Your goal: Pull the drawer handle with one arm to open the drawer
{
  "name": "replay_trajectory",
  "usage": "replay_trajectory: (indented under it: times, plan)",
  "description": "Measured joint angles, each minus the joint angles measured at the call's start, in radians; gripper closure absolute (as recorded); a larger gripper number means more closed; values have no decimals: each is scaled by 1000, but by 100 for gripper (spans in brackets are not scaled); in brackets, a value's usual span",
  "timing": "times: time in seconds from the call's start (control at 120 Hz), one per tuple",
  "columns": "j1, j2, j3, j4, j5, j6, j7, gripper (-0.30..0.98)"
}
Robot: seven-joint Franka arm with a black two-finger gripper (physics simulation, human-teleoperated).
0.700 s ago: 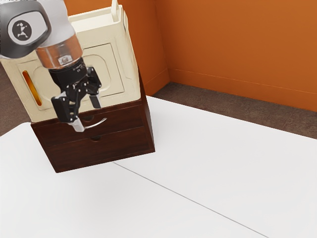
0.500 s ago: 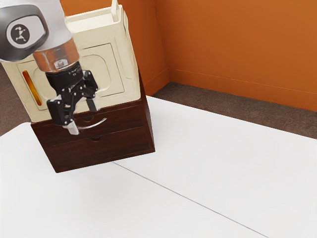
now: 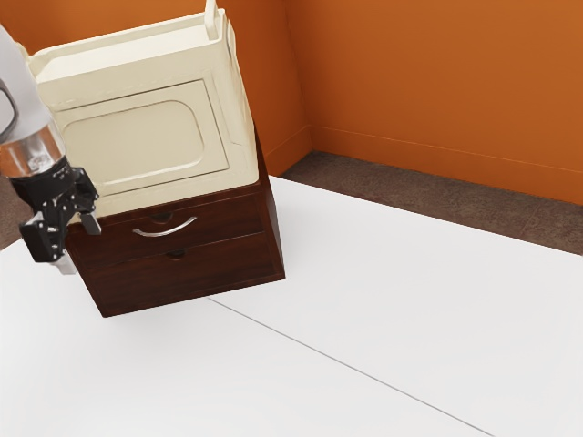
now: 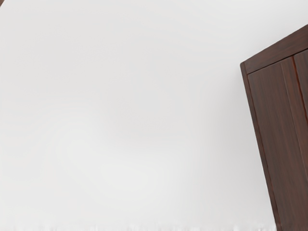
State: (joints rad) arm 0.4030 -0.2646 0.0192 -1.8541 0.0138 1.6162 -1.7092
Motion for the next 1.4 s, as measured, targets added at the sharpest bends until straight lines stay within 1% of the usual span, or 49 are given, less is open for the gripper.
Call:
replay_trajectory:
  times: [0.05, 0.125, 0.217, 0.283, 0.492, 0.558, 0.65, 0.767, 0.85, 0.933, 0.992, 1.133, 1.233, 1.4]
  plan:
    - [-38, -14, -3, -15, -13, 19, -19, 0]
    - [-66, -15, -14, -20, -37, 51, -59, 0]
    - [-80, -14, -29, -22, -64, 82, -128, 0]
    - [-84, -9, -67, -21, -78, 97, -189, 0]
    - [-80, -5, -84, -23, -101, 122, -344, 0]
    - [-76, 31, -85, -1, -103, 125, -386, 0]
    - [-39, 59, -87, 21, -103, 129, -437, 0]
    - [-16, 67, -88, 23, -105, 132, -491, 0]
    - [1, 79, -84, 20, -102, 133, -500, 0]
    - [16, 79, -85, 20, -153, 133, -514, 0]
    - [-8, 77, -100, 22, -162, 133, -546, 0]
    - [-22, 92, -115, 40, -174, 131, -621, 0]
    - [-23, 100, -154, 76, -175, 125, -673, 0]
    - [-23, 186, -191, 135, -144, 118, -752, 0]
